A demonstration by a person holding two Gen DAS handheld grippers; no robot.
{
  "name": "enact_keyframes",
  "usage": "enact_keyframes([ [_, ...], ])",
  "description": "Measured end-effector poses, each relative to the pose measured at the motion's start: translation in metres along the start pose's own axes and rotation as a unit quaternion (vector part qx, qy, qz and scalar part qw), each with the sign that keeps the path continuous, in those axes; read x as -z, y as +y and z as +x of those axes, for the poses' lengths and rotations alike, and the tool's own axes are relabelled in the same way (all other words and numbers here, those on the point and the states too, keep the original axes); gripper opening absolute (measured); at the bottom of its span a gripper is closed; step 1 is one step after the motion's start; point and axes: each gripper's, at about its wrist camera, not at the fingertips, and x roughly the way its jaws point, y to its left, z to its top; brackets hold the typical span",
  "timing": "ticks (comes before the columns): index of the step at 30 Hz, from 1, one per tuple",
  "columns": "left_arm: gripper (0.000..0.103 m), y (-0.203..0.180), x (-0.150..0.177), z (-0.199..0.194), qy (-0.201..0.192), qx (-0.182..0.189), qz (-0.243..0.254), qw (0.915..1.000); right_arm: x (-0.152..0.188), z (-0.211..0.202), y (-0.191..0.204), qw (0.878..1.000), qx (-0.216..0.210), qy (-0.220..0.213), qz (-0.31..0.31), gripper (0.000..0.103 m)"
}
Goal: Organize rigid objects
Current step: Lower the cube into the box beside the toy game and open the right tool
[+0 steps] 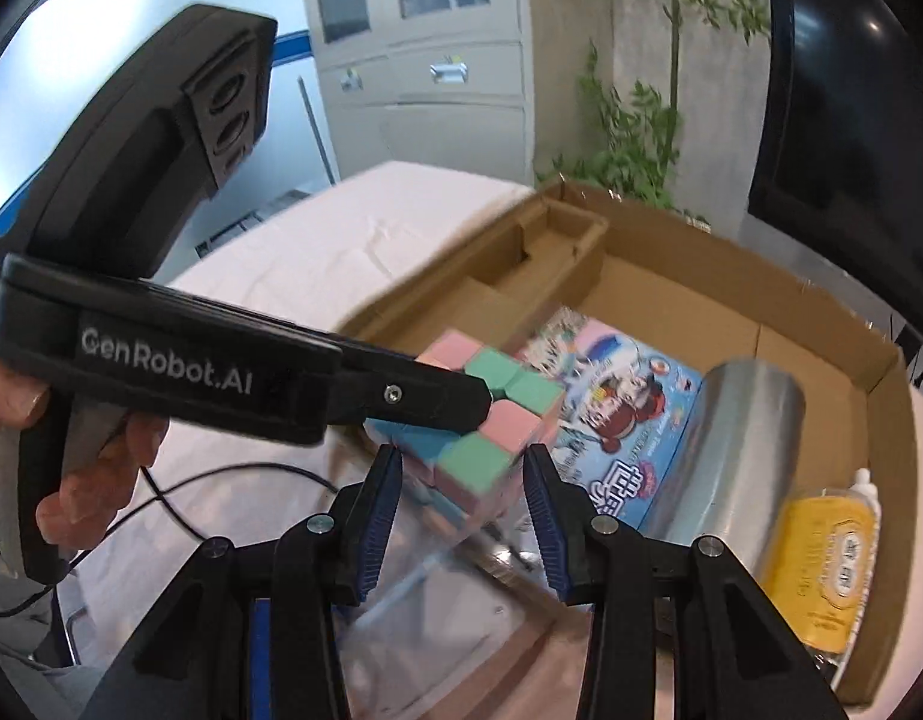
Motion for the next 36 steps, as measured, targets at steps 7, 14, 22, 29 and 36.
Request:
enact_keyframes([
  [7,0.040,-0.002,-0.001,0.007,0.003,0.005,0.013,0.9999,0.022,0.018,-0.009,1.000,0.000,0.019,0.008,0.039],
  [14,0.037,-0.002,0.002,0.009,0.009,-0.004,0.012,0.9999,0.019,0.031,-0.012,0.999,0.029,0.024,0.003,0.031],
  [22,0.038,-0.002,0.021,-0.002,0.028,-0.012,0.006,0.9995,0.033,0.022,-0.004,1.000,-0.012,0.019,-0.009,0.031],
  [29,0.038,0.000,0.021,-0.029,0.002,-0.016,0.016,0.9997,0.042,0.008,-0.022,0.996,-0.075,0.010,0.050,0.034],
  [36,0.043,-0.026,0.032,-0.066,-0.083,-0.101,0.083,0.9880,0.044,0.003,0.003,0.997,-0.050,-0.014,0.056,0.037],
])
